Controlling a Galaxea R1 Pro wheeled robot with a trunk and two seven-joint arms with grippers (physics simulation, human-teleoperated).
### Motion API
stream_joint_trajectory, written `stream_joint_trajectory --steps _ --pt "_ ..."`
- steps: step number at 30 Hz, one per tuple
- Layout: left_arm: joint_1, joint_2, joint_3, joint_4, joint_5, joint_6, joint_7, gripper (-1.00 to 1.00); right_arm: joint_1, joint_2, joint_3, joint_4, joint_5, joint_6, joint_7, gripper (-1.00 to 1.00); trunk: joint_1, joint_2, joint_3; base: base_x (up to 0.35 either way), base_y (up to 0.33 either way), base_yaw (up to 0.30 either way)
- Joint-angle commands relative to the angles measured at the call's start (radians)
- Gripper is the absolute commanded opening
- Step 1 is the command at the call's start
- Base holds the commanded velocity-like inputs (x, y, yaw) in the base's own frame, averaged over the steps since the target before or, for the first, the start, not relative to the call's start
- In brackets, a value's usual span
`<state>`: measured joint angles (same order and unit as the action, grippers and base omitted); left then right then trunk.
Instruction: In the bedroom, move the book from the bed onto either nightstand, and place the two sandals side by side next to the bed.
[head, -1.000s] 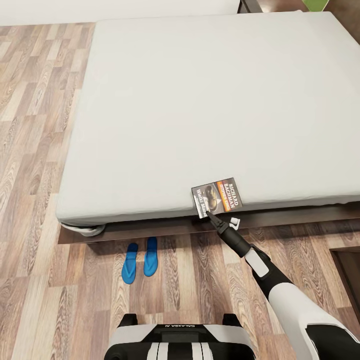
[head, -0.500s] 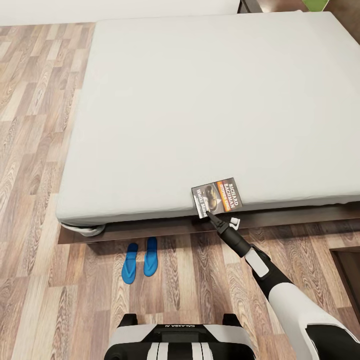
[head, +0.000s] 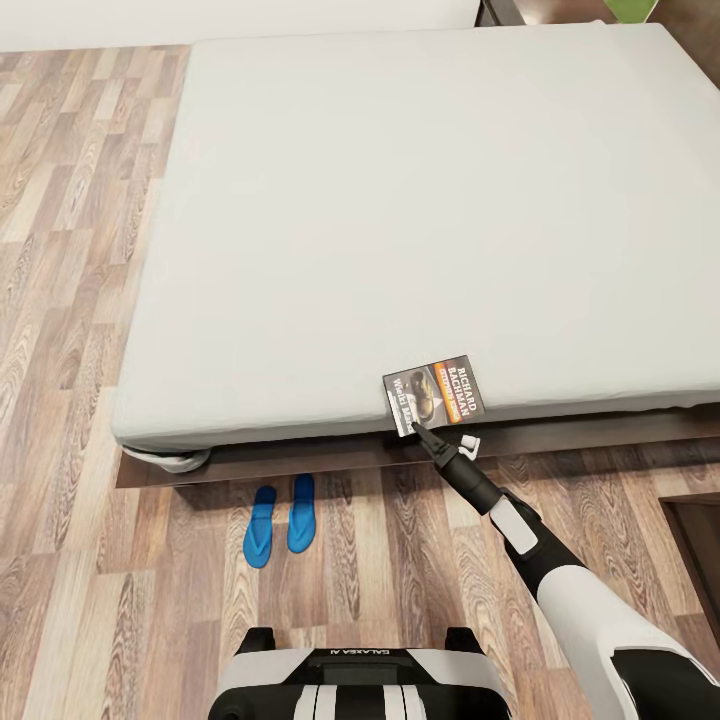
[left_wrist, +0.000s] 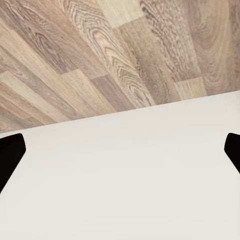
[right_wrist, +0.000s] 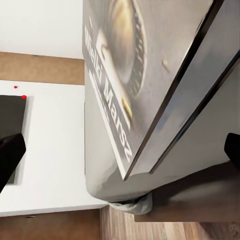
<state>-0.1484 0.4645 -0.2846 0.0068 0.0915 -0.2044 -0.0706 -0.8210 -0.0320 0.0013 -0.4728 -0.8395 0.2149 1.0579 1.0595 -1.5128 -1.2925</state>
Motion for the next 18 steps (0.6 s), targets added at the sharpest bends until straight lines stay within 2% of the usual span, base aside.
stream_joint_trajectory --steps 1,18 --pt "0.000 0.000 -0.007 0.001 0.010 -0.003 -0.005 1.00 0.000 0.000 0.000 0.000 -0.007 0.010 0.002 1.00 0.000 0.000 0.000 0.000 0.000 0.000" --pt "0.000 0.000 -0.007 0.001 0.010 -0.003 -0.005 1.00 0.000 0.004 0.000 -0.001 -0.007 0.009 0.001 1.00 0.000 0.000 0.000 0.000 0.000 0.000"
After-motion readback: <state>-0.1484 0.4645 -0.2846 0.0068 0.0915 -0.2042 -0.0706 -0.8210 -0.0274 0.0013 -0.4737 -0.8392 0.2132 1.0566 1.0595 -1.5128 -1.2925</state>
